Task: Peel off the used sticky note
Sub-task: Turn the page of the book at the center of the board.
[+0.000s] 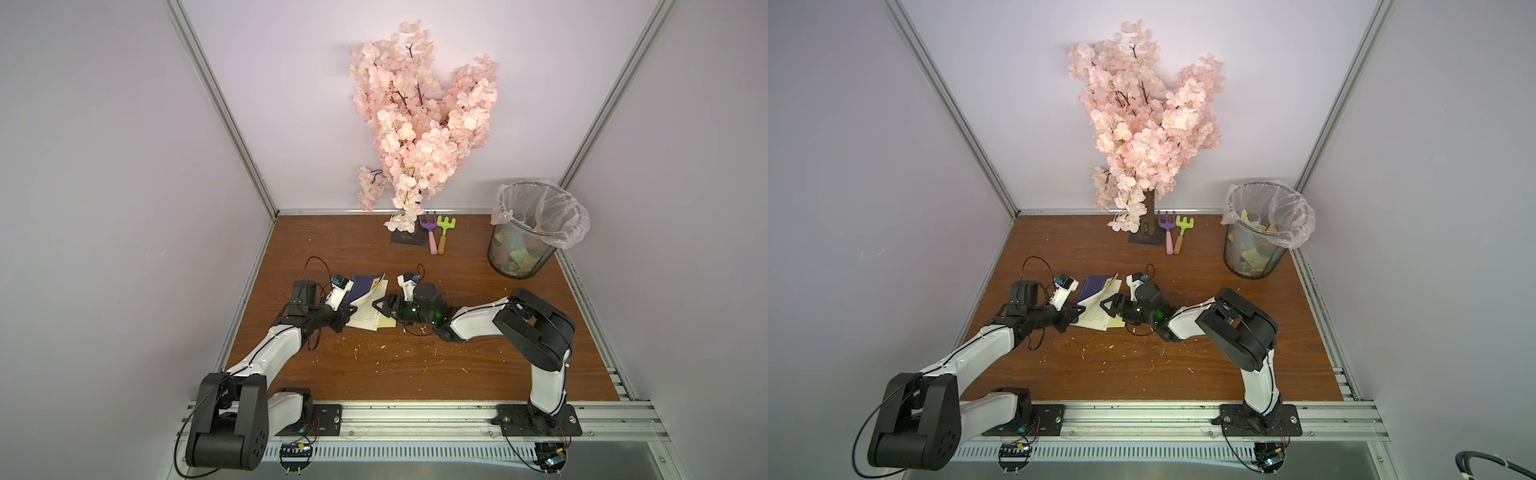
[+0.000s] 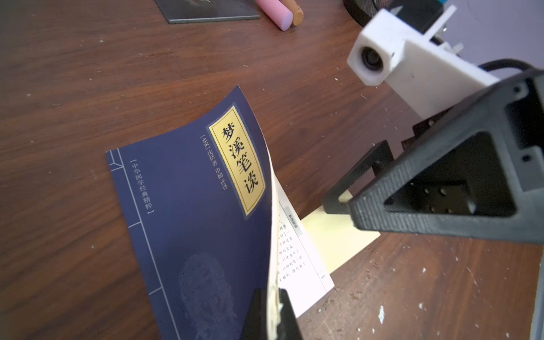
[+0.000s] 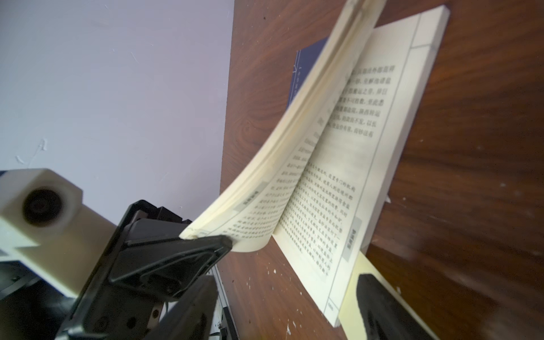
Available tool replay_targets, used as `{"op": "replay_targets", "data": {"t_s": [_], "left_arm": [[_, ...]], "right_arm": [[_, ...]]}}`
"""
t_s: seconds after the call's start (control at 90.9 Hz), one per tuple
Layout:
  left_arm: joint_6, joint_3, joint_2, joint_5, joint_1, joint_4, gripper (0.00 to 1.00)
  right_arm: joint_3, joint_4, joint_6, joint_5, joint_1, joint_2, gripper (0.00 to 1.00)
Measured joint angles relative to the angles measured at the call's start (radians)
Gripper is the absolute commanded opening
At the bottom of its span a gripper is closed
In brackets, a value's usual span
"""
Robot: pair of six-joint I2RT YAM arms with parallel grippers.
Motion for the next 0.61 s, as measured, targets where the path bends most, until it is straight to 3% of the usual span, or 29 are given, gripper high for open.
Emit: {"op": "replay_targets", "data": {"t_s": [0.605], "left_arm": [[-0.004,-0.008,-0.017,0.060,0.005,0.016,0.01]], "right_arm": [[0.046,-0.021,0.008,0.002,0.026,0.065,0.86]]}}
